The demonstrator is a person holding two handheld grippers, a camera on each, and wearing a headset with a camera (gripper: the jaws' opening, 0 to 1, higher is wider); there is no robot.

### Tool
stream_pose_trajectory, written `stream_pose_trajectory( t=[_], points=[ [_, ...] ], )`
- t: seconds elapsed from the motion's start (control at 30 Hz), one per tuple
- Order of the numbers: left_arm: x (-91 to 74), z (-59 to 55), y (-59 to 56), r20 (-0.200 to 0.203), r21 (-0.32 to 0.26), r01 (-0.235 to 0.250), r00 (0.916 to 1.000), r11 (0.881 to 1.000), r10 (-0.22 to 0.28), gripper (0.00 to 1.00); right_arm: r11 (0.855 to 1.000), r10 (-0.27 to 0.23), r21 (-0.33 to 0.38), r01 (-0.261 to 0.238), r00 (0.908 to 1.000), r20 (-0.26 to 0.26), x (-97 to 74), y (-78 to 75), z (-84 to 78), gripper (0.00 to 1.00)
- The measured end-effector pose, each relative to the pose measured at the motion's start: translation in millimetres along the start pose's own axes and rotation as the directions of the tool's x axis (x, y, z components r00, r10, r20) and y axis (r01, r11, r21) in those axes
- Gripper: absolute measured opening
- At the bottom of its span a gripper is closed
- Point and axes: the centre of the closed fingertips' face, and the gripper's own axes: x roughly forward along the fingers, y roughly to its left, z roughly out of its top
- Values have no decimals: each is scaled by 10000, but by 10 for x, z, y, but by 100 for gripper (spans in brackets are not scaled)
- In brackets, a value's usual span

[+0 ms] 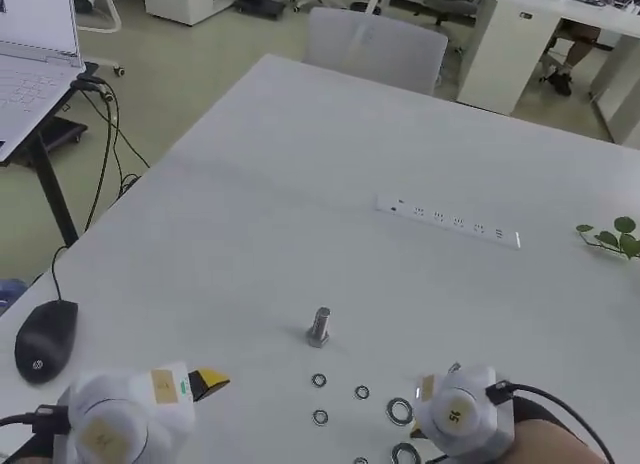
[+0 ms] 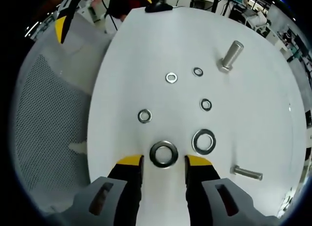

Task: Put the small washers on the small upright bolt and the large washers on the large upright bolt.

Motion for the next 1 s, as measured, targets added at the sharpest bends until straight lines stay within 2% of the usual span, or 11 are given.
stream_pose_trajectory(
  t=[0.33, 0.57, 0.77, 0.87, 1.0],
  points=[
    [-14, -12, 16, -24, 21, -82, 10000, 10000, 82, 92, 10000, -3, 7, 3, 9997, -249, 8, 12, 27, 32],
    [-35, -24, 32, -2, -21, -155, 9999, 9999, 155, 91, 10000, -87, 35, 89, 9988, -482, 18, 9, 39, 25],
    [-32, -31, 14, -38, 22, -120, 9999, 9999, 120, 90, 9988, -96, 473, 132, 9972, -744, 12, -18, 51, 23],
    [-39, -8, 9, 79, -46, -132, 9999, 9999, 132, 90, 9988, -114, 474, 156, 9961, -881, 14, 8, 56, 22],
    [-42, -3, 10, 160, -151, -131, 9998, 9998, 134, 89, 9970, -120, 754, 170, 9978, -654, 8, 5, 53, 21]
  ],
)
